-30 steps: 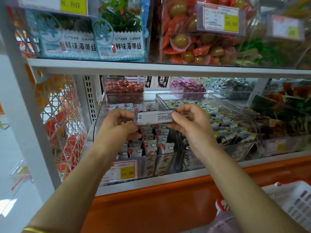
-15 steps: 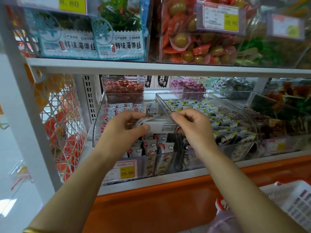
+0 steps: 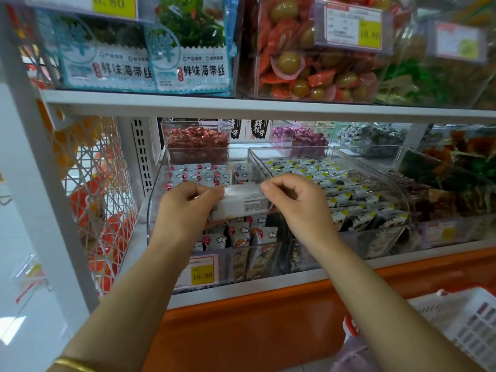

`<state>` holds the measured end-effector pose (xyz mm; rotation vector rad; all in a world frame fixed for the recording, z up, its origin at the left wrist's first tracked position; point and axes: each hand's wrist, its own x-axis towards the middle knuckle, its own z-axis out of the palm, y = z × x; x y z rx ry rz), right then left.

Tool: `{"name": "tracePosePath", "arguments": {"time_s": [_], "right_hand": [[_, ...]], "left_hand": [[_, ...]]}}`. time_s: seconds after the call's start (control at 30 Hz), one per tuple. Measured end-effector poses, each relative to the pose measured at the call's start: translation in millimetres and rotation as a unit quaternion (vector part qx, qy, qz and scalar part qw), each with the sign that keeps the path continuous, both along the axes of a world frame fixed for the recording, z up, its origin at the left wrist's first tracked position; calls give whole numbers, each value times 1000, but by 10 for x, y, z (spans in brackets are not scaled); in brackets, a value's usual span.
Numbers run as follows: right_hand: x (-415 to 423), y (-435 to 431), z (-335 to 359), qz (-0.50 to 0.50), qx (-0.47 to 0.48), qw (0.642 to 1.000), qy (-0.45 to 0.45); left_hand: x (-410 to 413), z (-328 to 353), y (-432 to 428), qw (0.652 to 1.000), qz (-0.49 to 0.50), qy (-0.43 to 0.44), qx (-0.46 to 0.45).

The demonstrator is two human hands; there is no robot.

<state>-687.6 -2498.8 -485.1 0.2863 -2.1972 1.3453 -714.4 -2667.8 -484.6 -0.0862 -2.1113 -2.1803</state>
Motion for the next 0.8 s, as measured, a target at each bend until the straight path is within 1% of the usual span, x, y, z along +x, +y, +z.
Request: {"name": "tracePosePath", "arguments": {"time_s": [0.07, 0.13, 0.2, 0.27, 0.3, 0.37, 0.43, 0.47, 0.5, 0.53, 0.6, 0.63, 0.67, 0.7, 0.73, 0.8], "right_hand": [[4, 45, 7, 46, 21, 998, -45], [-5, 78, 0, 63, 62, 994, -57], [-24, 67, -6, 53, 51, 996, -51], [-50, 60, 1, 42, 11, 998, -44], [-68, 71, 14, 38, -6, 998, -42], [-115, 117, 69, 35, -41, 998, -35], [-221, 174, 141, 10, -83, 996, -28], [-310, 205, 169, -22, -86, 996, -26], [-415, 229, 199, -61, -69, 996, -20], [-532, 241, 231, -93, -42, 995, -13], [-774, 245, 284, -123, 42, 991, 5], [-888, 241, 303, -130, 105, 986, 10], [-993, 236, 316, -130, 177, 976, 10], [-1094, 233, 327, -123, 246, 961, 8], [-1180, 227, 342, -114, 308, 944, 3], [-1324, 197, 375, -101, 414, 904, -13]], "left_hand": [[-36, -5, 2, 999, 3, -18, 49], [-55, 6, 8, 996, 10, -36, 83], [-58, 20, 40, 995, -9, -44, 92], [-57, 31, 90, 994, -66, -45, 76], [-60, 28, 110, 994, -91, -39, 45], [-86, 18, 127, 993, -109, -9, -52], [-164, -8, 104, 985, -82, 45, -142], [-208, -25, 87, 977, -65, 77, -188], [-255, -41, 70, 959, -52, 108, -256], [-305, -56, 57, 929, -41, 132, -344], [-393, -112, 43, 849, -36, 150, -506], [-430, -147, 44, 815, -43, 147, -559], [-455, -176, 49, 793, -52, 141, -590], [-469, -198, 55, 782, -59, 136, -605], [-484, -216, 63, 779, -61, 135, -609], [-503, -227, 78, 783, -59, 134, -605]]}}
